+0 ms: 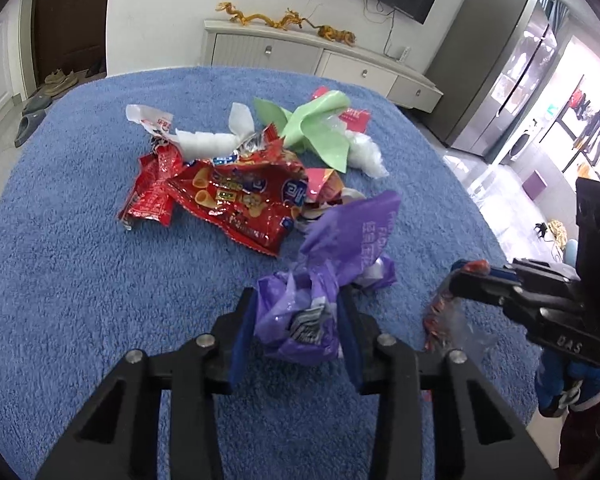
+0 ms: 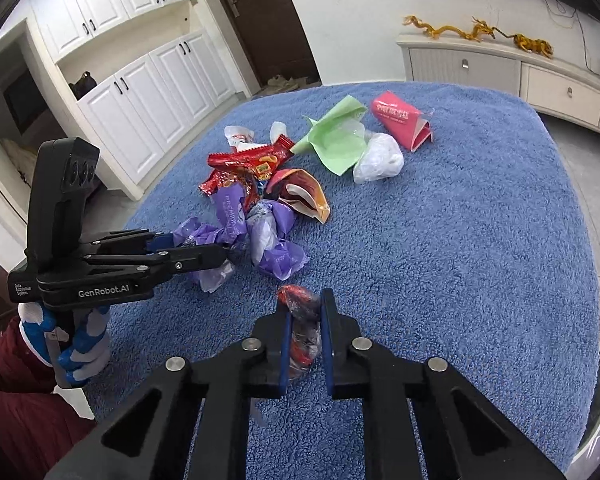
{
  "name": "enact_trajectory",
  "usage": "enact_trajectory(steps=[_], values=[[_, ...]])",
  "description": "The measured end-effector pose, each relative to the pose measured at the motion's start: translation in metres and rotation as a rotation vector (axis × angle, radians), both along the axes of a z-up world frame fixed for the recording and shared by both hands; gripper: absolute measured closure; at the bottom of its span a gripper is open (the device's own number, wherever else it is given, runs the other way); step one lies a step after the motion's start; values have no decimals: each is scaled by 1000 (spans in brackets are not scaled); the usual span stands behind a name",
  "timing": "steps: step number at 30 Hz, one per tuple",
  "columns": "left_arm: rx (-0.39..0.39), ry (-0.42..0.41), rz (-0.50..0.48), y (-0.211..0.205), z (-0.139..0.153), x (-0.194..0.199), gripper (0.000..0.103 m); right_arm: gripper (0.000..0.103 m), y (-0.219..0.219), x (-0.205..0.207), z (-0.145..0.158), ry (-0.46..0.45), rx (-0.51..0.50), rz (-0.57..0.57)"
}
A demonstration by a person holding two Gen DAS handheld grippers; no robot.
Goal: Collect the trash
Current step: 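Grasp the purple wrapper with left tool while right tool grasps red wrapper, then carry both wrappers over the bin and open both tools to drop them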
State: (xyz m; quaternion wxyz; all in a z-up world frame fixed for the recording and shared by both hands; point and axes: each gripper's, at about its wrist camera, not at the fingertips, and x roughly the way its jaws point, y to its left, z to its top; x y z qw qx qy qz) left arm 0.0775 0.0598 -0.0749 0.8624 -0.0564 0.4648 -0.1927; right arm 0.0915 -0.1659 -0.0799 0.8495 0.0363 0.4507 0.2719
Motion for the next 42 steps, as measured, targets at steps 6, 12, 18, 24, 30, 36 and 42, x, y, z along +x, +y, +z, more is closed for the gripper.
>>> enact_trajectory(steps=[6, 12, 18, 24, 30, 36, 42], values=[[-6, -53, -6, 2, 20, -16, 68, 94, -14, -8, 23, -80, 22, -34], [-19, -120, -46, -19, 56, -13, 68, 94, -63, -13, 55, -175, 14, -152], [-16, -152, -184, -85, 77, 5, 68, 94, -143, -24, 74, -239, -33, -338], [-14, -138, -350, -185, 83, 27, 68, 94, -226, -45, 73, -256, -83, -544], [-1, -79, -499, -294, 69, 50, 67, 92, -301, -54, 39, -186, -109, -723], [27, -17, -594, -387, 36, 62, 65, 92, -356, -43, -16, -67, -76, -843], [42, 69, -616, -433, -2, 70, 49, 64, -382, -31, -55, 20, -72, -899]])
